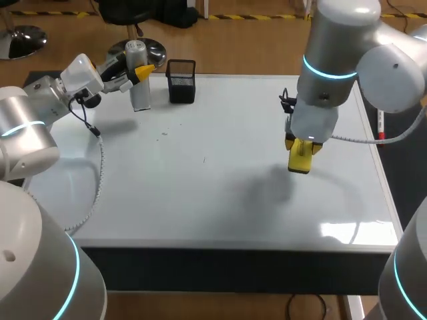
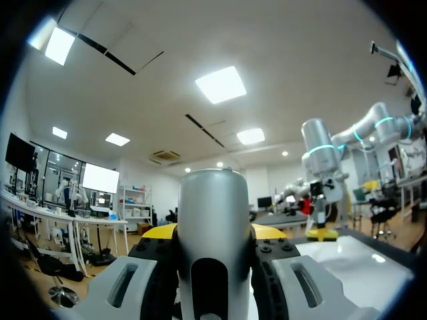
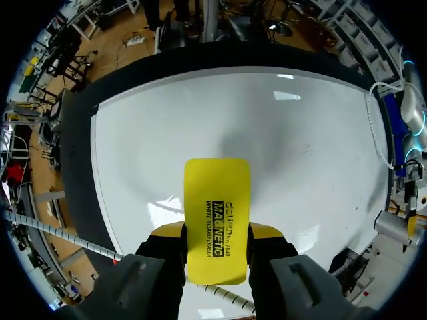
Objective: Pick up the inspection probe, press it on each red-marked spot on the whiteboard one by one, put down the probe, pick up the eraser, and wipe off all the red marks.
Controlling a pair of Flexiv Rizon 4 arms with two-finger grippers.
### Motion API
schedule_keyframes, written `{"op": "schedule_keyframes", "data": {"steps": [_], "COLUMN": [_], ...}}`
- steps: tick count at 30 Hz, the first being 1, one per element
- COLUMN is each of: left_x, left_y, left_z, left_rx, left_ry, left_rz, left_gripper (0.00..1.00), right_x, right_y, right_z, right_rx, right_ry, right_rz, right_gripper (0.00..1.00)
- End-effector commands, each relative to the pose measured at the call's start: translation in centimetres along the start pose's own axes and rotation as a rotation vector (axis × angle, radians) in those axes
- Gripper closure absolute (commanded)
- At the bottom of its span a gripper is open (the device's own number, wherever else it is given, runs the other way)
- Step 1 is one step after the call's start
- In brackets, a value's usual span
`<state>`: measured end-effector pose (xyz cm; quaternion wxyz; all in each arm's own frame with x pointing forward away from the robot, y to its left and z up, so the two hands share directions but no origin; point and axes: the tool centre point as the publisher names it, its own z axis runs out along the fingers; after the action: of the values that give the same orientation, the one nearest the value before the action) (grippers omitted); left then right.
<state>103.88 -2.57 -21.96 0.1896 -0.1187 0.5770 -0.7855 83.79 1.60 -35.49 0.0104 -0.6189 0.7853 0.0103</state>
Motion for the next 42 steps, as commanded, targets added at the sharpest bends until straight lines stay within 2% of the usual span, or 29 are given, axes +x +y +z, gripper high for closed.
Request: {"op": "schedule_keyframes", "data": {"steps": [1,5,11,18,28,33,42], "left_x": [0.0,0.0,0.0,0.0,0.0,0.0,0.0], "left_y": [-0.1,-0.1,-0.1,-0.1,-0.1,-0.1,-0.1], "left_z": [0.0,0.0,0.0,0.0,0.0,0.0,0.0], "left_rx": [-0.002,-0.002,-0.002,-0.002,-0.002,-0.002,-0.002], "left_ry": [0.000,0.000,0.000,0.000,0.000,0.000,0.000], "left_rz": [0.000,0.000,0.000,0.000,0.000,0.000,0.000], "left_gripper": [1.00,1.00,1.00,1.00,1.00,1.00,1.00], "right_x": [0.7,1.4,2.1,1.5,-1.0,-2.5,-7.8], "right_y": [-0.9,-3.3,-8.1,-13.8,-21.2,-23.5,-26.2], "right_z": [0.4,0.3,0.5,1.3,2.2,2.5,2.8], "right_rx": [0.001,0.028,0.053,0.052,0.037,0.023,0.007], "right_ry": [0.008,0.031,0.018,-0.014,-0.055,-0.058,-0.058], "right_rz": [0.018,0.020,-0.007,-0.057,-0.108,-0.122,-0.201], "right_gripper": [1.00,1.00,1.00,1.00,1.00,1.00,1.00]}}
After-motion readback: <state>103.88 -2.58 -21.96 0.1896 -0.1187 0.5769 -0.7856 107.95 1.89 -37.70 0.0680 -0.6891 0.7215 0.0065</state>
